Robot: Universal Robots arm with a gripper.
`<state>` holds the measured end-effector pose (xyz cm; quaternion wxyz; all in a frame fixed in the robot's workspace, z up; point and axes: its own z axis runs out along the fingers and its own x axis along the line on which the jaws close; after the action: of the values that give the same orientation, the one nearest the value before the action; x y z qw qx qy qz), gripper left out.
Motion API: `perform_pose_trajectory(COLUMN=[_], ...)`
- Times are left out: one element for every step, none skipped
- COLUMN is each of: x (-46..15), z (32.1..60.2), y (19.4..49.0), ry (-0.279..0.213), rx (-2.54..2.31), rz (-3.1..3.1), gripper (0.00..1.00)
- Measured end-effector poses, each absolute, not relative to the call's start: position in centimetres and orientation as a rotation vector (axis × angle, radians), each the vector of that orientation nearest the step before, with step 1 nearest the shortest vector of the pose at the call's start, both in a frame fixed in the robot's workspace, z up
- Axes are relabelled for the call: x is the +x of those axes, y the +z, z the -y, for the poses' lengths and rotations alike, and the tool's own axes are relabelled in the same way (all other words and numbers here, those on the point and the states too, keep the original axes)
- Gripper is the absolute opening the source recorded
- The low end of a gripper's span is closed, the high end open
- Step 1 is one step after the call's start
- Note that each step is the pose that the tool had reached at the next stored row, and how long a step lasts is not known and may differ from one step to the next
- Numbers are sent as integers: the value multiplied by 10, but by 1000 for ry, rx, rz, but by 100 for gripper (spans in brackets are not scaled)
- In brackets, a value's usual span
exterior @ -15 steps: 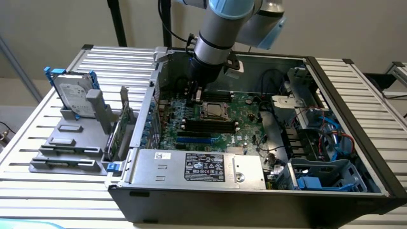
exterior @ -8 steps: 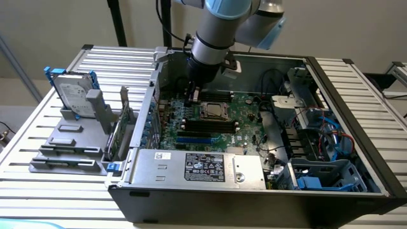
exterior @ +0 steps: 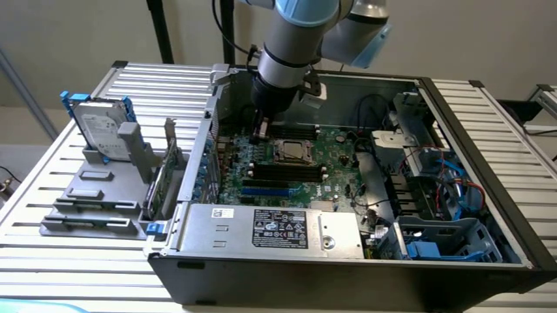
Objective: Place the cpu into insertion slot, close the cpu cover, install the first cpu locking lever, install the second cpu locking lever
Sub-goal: 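Install the first cpu locking lever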
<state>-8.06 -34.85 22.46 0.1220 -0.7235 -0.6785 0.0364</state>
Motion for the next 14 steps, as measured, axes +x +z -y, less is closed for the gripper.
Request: perform_pose_trajectory(x=[-81,-81,-81,-81,-81,-81,-81,-81,-81,-81,-81,-81,-82,-82], z=[348,348,348,348,348,348,349,348,348,348,348,348,348,348], y=[225,225,226,227,228,229,230,231,232,233,234,235,236,237], ry=[103,100,96,91,86,80,76,70,65,60,54,49,44,38], rx=[-2124,-2135,-2146,-2153,-2160,-2167,-2174,-2180,-2187,-2194,-2200,-2207,-2214,-2220], rz=[1966,1953,1938,1926,1914,1902,1890,1878,1866,1854,1842,1829,1817,1805], gripper=[11,11,11,11,11,11,11,11,11,11,11,11,11,11])
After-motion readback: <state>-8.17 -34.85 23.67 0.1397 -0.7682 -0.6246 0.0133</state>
